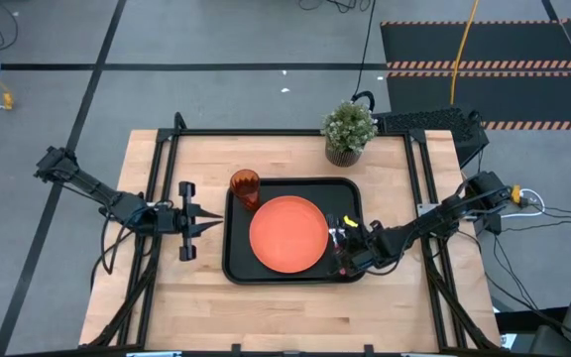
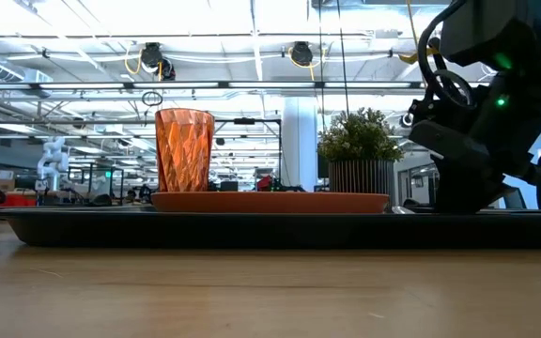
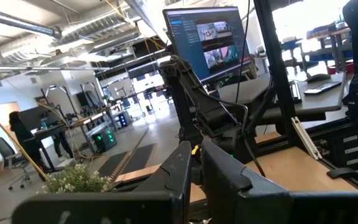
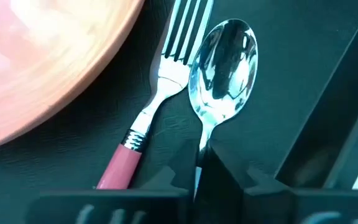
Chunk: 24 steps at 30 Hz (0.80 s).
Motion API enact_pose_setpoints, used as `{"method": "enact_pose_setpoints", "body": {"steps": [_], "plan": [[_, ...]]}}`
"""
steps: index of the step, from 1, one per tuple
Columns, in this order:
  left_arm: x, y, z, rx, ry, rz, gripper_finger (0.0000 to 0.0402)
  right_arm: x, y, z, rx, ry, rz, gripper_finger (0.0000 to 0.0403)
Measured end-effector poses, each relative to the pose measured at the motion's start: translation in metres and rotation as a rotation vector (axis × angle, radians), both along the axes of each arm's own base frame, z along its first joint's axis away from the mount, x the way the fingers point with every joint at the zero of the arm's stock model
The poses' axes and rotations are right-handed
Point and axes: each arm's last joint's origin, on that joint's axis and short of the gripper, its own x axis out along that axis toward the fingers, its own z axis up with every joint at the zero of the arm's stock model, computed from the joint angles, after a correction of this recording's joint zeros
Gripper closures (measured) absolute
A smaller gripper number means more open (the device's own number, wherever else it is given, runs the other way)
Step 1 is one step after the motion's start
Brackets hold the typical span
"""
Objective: Pick and place plate/cup/fork/spoon on tray
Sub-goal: Put the orange spoon on the black serving tray
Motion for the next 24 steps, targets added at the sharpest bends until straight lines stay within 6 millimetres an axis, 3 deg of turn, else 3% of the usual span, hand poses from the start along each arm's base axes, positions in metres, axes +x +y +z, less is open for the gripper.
{"method": "enact_pose_setpoints", "body": {"steps": [19, 24], "plan": [[0.000, 0.000, 0.001, -0.007, -0.007, -0.001, 0.0360, -0.007, -0.003, 0.017, 0.045, -0.057, -0.115, 0.0402], [0.000, 0.000, 0.001, -0.010, -0.007, -0.002, 0.0360, -0.002, -0.002, 0.033, 0.000, -0.029, -0.158, 0.0402]]}}
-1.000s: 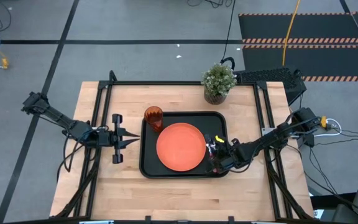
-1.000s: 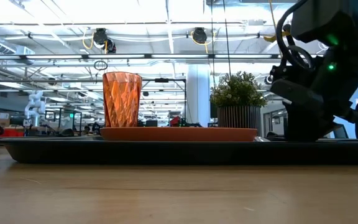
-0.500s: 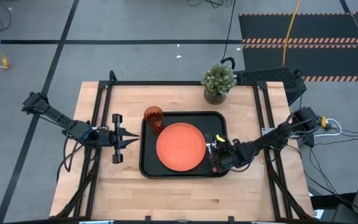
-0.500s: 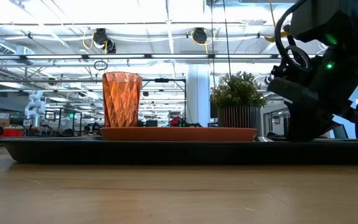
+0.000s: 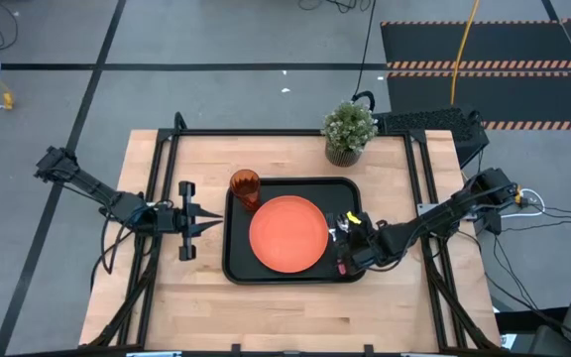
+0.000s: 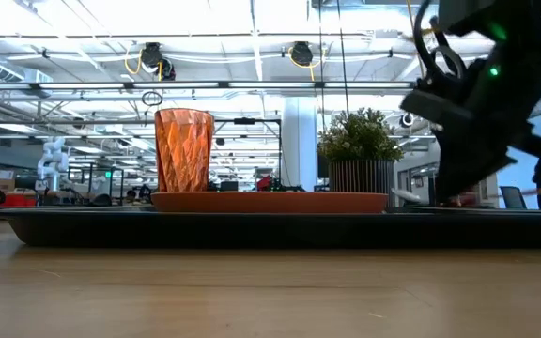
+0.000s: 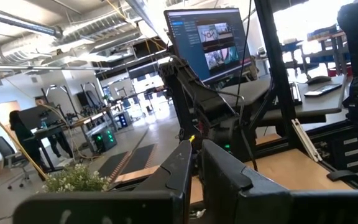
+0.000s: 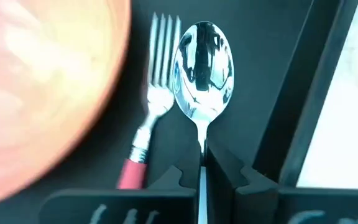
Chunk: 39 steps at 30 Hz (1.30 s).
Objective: Pick and place plate/cup/fork/spoon on tray
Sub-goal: Put the orange spoon on the black serving tray
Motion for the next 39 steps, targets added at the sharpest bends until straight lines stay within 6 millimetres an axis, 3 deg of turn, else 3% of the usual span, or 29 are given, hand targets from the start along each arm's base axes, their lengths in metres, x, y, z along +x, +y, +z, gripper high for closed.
{"method": "enact_pose_setpoints", "body": {"steps": [6, 19, 39], "plan": [[0.000, 0.000, 0.000, -0.010, 0.000, -0.002, 0.0360, 0.005, 0.001, 0.015, -0.012, -0.011, -0.070, 0.0403], [0.000, 0.000, -0.002, -0.036, 0.016, -0.009, 0.0360, 0.008, 0.003, 0.001, 0.017, -0.032, -0.243, 0.0403], [-0.002, 0.001, 0.001, 0.008, -0.003, 0.001, 0.0360, 0.015, 0.005, -0.017, 0.006, 0.029, -0.287, 0.0403]]}}
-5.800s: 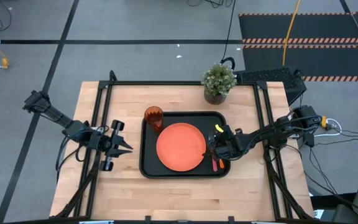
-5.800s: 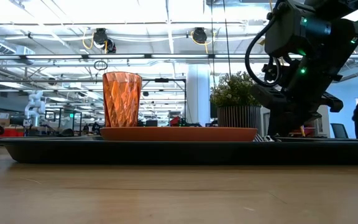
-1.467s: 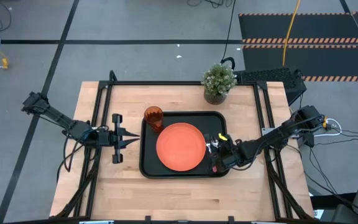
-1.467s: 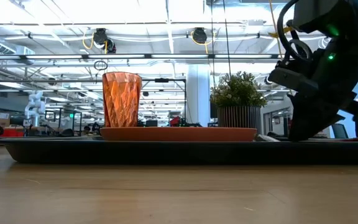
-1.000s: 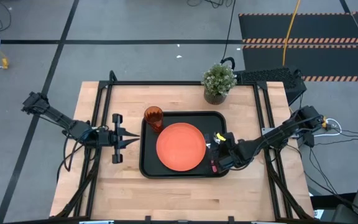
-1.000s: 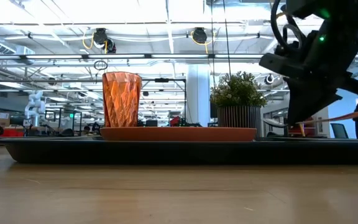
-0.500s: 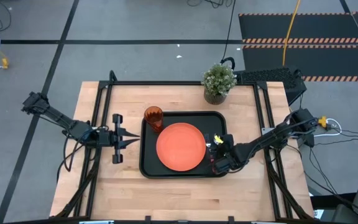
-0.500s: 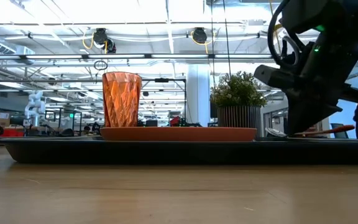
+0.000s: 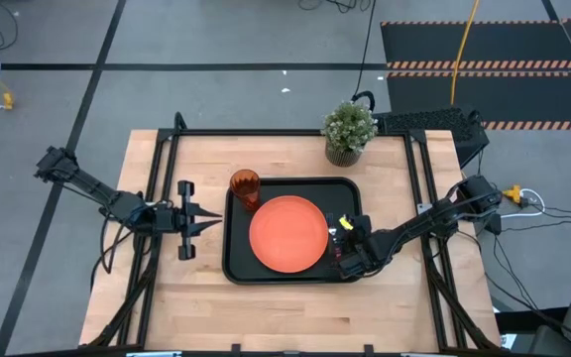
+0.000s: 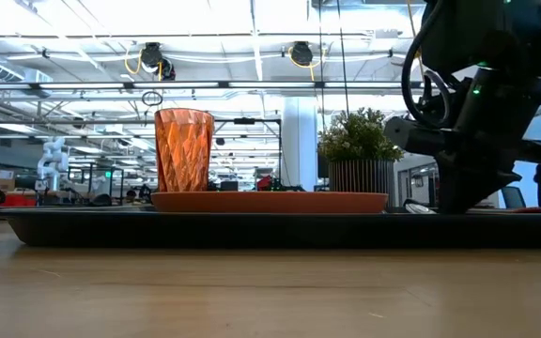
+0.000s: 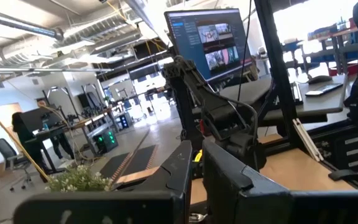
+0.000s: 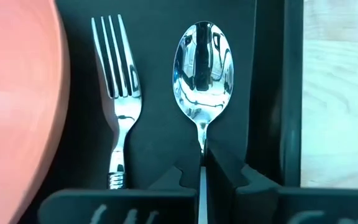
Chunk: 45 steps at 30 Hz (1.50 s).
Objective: Pick and place plate/cup/fork/spoon on tray
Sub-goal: Put the orange spoon on the black serving tray
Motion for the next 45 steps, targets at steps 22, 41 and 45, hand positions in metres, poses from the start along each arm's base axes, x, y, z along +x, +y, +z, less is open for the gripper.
{"method": "enact_pose_setpoints", "body": {"steps": [22, 41, 45], "plan": [[0.0001, 0.0000, -0.0002, -0.016, 0.003, -0.003, 0.0360, -0.0041, -0.0020, -0.0083, 0.010, -0.033, -0.039, 0.0333], [0.0001, -0.0001, -0.0003, -0.024, 0.004, -0.005, 0.0360, 0.0018, 0.0005, -0.0082, 0.033, -0.083, -0.014, 0.0330], [0.0001, -0.0001, -0.0006, -0.025, 0.006, -0.005, 0.0360, 0.0006, 0.0006, -0.0063, 0.043, -0.077, -0.008, 0.0330]]}}
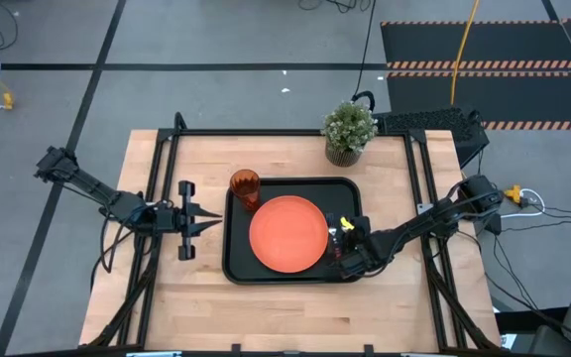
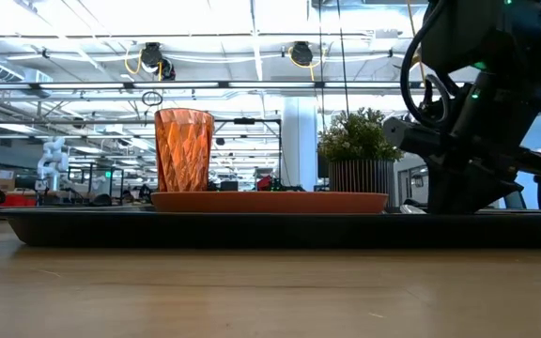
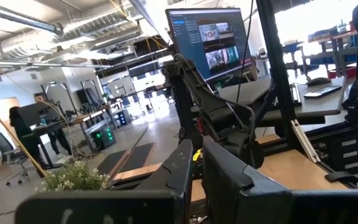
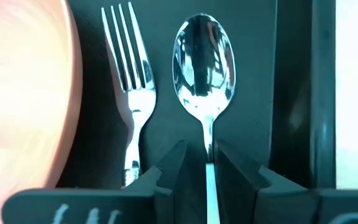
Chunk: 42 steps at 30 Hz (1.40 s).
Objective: Pick and place plate/cup/fork/spoon on tray
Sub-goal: Put the orange spoon on the black serving tray
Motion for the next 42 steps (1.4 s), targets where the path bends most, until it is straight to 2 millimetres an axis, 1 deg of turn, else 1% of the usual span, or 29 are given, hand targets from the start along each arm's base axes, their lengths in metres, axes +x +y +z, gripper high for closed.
{"method": "enact_pose_setpoints", "body": {"steps": [6, 9, 13, 20, 28, 42], "plan": [[0.000, 0.000, 0.000, -0.003, 0.004, -0.001, 0.0360, -0.004, 0.002, 0.011, 0.059, -0.007, 0.019, 0.0330], [0.000, 0.000, 0.000, -0.013, 0.004, -0.003, 0.0360, -0.006, 0.005, 0.015, 0.120, -0.002, 0.033, 0.0330], [0.000, 0.000, -0.001, -0.031, 0.007, -0.009, 0.0360, -0.008, 0.011, 0.014, 0.176, 0.041, 0.092, 0.0330], [-0.001, -0.002, -0.001, -0.047, 0.008, -0.026, 0.0360, -0.010, 0.012, 0.014, 0.165, 0.076, 0.146, 0.0330], [-0.001, -0.004, -0.001, -0.041, 0.007, -0.033, 0.0360, -0.011, 0.014, 0.013, 0.232, 0.094, 0.136, 0.0330], [-0.001, -0.004, -0.001, -0.041, 0.007, -0.033, 0.0360, -0.007, 0.016, 0.014, 0.252, 0.049, 0.134, 0.0330]]}}
